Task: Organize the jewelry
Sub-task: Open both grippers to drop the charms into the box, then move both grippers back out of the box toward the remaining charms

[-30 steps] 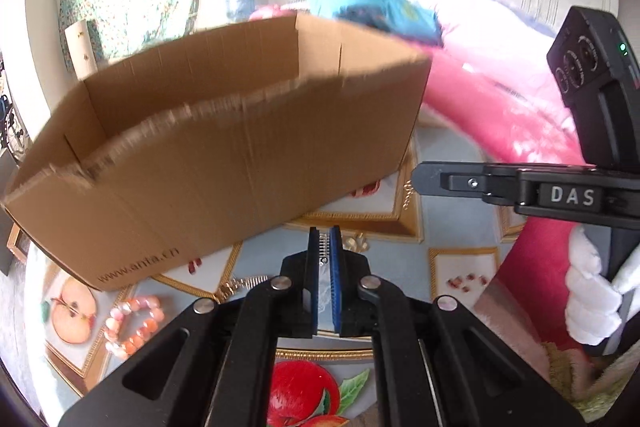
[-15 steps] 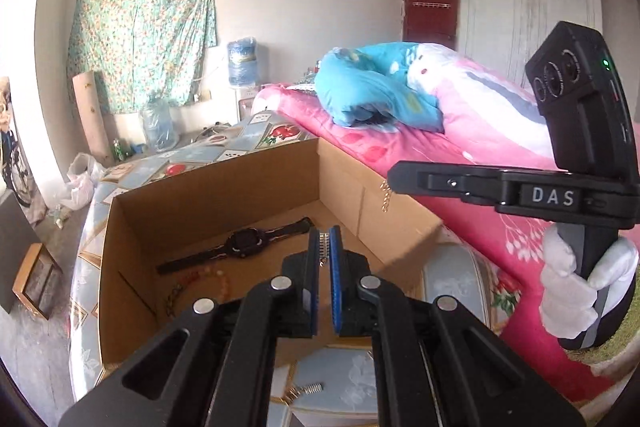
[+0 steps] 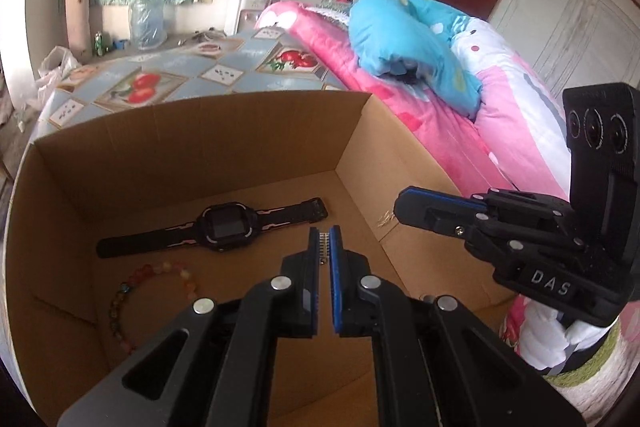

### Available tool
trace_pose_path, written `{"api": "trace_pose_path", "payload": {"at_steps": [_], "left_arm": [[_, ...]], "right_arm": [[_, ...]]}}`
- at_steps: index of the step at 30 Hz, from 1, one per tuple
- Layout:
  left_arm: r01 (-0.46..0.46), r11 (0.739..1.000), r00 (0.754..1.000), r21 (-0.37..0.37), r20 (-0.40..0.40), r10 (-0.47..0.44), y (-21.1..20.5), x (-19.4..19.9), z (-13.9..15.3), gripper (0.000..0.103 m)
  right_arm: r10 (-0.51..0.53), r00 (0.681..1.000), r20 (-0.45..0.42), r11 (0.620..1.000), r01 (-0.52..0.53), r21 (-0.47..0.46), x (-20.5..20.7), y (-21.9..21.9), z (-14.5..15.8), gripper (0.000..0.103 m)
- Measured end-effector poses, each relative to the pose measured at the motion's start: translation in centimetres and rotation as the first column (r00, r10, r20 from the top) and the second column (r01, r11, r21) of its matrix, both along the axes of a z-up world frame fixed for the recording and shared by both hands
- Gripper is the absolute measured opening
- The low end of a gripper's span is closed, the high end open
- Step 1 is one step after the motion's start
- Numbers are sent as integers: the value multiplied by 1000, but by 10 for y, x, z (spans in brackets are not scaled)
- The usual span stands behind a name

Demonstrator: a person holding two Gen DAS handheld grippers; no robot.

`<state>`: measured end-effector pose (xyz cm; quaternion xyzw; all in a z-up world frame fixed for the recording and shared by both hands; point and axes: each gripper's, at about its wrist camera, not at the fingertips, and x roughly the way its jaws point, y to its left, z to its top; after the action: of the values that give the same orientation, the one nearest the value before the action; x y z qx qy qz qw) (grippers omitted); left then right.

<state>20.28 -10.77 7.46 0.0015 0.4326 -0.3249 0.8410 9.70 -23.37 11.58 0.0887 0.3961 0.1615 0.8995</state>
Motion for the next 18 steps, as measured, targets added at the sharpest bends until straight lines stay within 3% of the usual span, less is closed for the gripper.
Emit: {"api": "trace_pose_path", "payload": {"at_steps": [4, 11, 18], "left_arm": [[0, 1000, 1000, 31, -3, 0, -7, 4, -1, 5], [-16, 1000, 1000, 14, 0, 16, -4, 5, -1, 8], [-38, 999, 998, -14, 58, 39, 10, -11, 12, 12]], "right_arm": [[-12, 1000, -7, 1000, 12, 13, 4, -6, 3, 9], [-34, 999, 8, 999, 34, 36, 4, -12, 10, 9], [-56, 997, 45, 996, 52, 68, -13, -19, 24, 9]]}}
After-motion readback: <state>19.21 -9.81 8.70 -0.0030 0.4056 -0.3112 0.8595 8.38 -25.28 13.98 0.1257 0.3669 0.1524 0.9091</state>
